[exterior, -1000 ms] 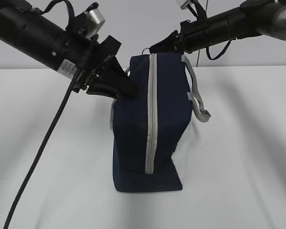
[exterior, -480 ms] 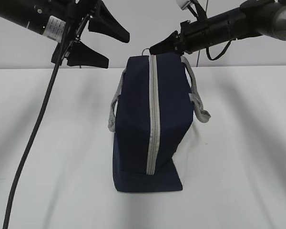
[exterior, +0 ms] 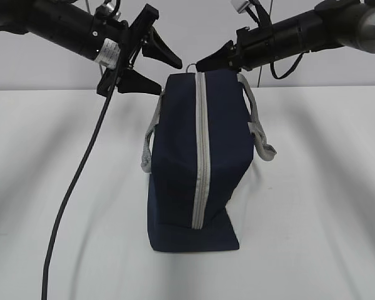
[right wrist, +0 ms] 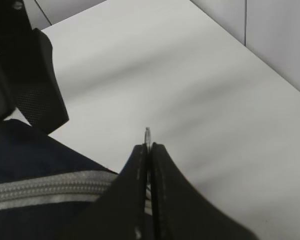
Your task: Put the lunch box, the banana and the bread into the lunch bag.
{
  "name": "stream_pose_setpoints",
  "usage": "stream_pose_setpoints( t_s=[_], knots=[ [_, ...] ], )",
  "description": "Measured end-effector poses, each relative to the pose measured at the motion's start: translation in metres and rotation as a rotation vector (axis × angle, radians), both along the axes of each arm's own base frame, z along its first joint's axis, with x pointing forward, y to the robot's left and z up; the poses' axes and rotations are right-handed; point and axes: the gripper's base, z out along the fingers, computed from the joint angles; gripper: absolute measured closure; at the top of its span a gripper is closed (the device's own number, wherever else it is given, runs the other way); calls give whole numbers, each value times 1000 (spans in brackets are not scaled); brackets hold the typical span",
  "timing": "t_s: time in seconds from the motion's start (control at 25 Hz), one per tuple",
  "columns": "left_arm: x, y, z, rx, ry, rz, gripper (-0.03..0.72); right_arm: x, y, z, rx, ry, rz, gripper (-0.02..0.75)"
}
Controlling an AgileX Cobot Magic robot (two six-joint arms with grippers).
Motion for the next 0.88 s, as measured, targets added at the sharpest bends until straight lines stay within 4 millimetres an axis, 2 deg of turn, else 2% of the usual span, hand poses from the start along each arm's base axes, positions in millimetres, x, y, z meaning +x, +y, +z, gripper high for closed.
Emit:
stream_pose_setpoints(
  t_s=[0.2, 0.4, 0.64, 0.72, 0.8, 0.88],
  knots=[
    [13, -4, -5, -9, -2, 8, 268, 0, 0, 0, 0, 0, 0, 754],
    [14, -15, -10, -16, 8, -8, 416, 0, 0, 0, 0, 0, 0, 754],
    [13, -20, -10, -16, 2, -14, 454, 0, 0, 0, 0, 0, 0, 754],
    [13, -20, -10, -16, -5, -9, 521, 0, 0, 0, -5, -2, 2, 754],
    [14, -20, -10, -15, -11, -7, 625, 0, -1, -1, -15, -2, 4, 754],
    [14, -20, -10, -13, -19, -9, 678, 0, -1, -2, -33, -6, 9, 754]
  ],
)
